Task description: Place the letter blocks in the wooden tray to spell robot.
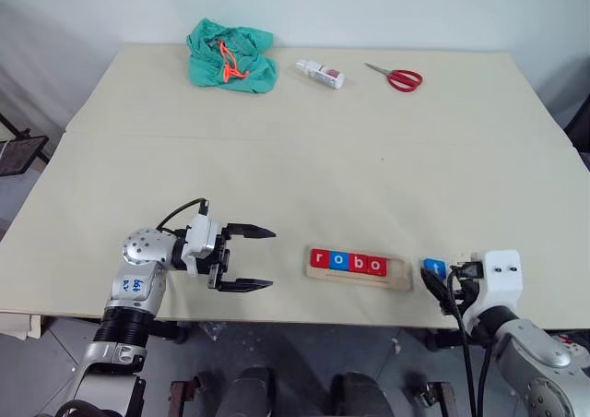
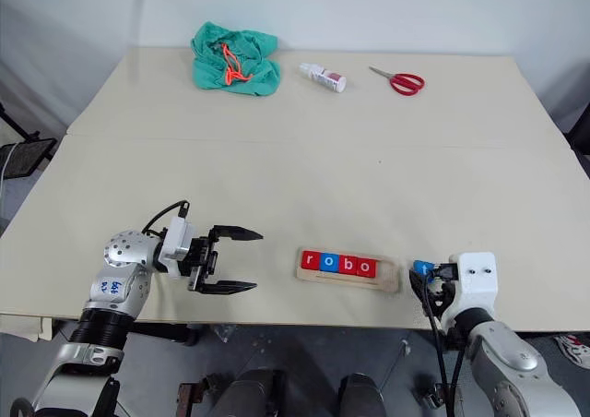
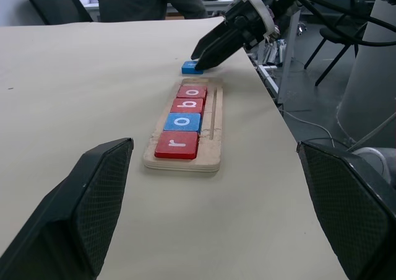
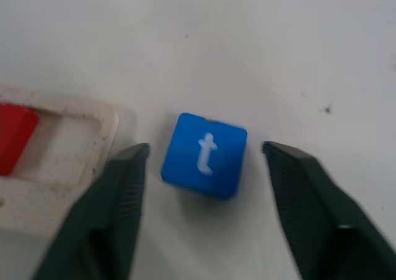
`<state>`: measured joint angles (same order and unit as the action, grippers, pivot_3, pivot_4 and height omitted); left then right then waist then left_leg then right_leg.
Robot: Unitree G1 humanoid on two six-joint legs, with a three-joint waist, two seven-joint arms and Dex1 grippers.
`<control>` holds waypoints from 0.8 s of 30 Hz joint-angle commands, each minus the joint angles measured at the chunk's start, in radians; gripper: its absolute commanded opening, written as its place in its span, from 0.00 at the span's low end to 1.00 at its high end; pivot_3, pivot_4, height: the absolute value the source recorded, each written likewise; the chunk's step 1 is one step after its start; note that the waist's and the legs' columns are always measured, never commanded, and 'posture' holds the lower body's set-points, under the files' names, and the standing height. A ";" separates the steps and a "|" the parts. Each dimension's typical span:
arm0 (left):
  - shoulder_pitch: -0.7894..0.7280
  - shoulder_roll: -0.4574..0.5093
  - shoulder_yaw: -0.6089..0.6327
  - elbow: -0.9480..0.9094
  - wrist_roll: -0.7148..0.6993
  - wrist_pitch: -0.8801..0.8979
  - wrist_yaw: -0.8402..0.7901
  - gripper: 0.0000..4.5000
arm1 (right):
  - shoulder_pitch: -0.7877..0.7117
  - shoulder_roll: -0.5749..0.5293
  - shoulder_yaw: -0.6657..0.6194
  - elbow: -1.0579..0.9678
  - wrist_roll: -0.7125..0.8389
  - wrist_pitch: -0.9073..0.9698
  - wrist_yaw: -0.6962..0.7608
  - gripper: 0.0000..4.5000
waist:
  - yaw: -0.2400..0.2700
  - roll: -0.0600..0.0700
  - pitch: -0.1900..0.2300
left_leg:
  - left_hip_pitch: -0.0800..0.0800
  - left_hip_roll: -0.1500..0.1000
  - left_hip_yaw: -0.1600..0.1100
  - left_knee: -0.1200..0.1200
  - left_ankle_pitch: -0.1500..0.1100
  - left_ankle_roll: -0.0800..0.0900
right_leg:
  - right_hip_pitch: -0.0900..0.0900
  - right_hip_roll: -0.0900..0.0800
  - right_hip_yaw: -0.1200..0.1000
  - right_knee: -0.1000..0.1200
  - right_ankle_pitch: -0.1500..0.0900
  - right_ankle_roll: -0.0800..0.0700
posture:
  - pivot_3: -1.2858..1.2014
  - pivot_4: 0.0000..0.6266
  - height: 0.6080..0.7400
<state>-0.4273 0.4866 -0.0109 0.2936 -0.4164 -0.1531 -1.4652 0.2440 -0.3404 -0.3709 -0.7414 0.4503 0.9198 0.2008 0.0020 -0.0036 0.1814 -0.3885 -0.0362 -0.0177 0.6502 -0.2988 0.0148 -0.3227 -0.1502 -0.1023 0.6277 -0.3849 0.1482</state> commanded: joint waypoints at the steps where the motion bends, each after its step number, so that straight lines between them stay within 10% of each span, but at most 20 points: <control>1: -0.008 0.007 0.010 -0.006 -0.013 -0.008 -0.002 1.00 | 0.008 -0.015 -0.025 -0.019 0.020 -0.042 0.033 1.00 | -0.001 0.000 0.000 | 0.000 0.000 0.000 0.000 0.000 0.000 | 0.000 0.000 0.000 0.000 0.000 0.000 | 0.52 0.24 1.00; 15: -0.009 -0.008 0.001 -0.014 -0.010 -0.008 0.011 1.00 | -0.034 -0.481 -0.003 0.357 -0.015 -0.342 0.592 1.00 | 0.003 0.000 0.000 | 0.000 0.000 0.001 0.001 0.000 0.000 | 0.002 0.000 -0.001 -0.001 0.000 0.000 | 0.52 0.24 1.00; 24: 0.010 0.004 0.005 -0.046 -0.014 0.004 0.023 1.00 | -0.230 -0.585 0.114 0.620 -0.063 -0.547 0.834 1.00 | 0.002 -0.001 0.000 | 0.000 0.001 0.001 0.001 0.000 0.000 | 0.002 0.000 -0.002 -0.002 0.000 0.000 | 0.52 0.24 1.00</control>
<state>-0.4239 0.4804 -0.0155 0.2817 -0.4164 -0.1505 -1.4471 0.0268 -0.9010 -0.2658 -0.1389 0.3886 0.4121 0.9887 0.0040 -0.0042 0.1818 -0.3887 -0.0353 -0.0170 0.6511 -0.2987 0.0151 -0.3211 -0.1501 -0.1046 0.6260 -0.3849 0.1482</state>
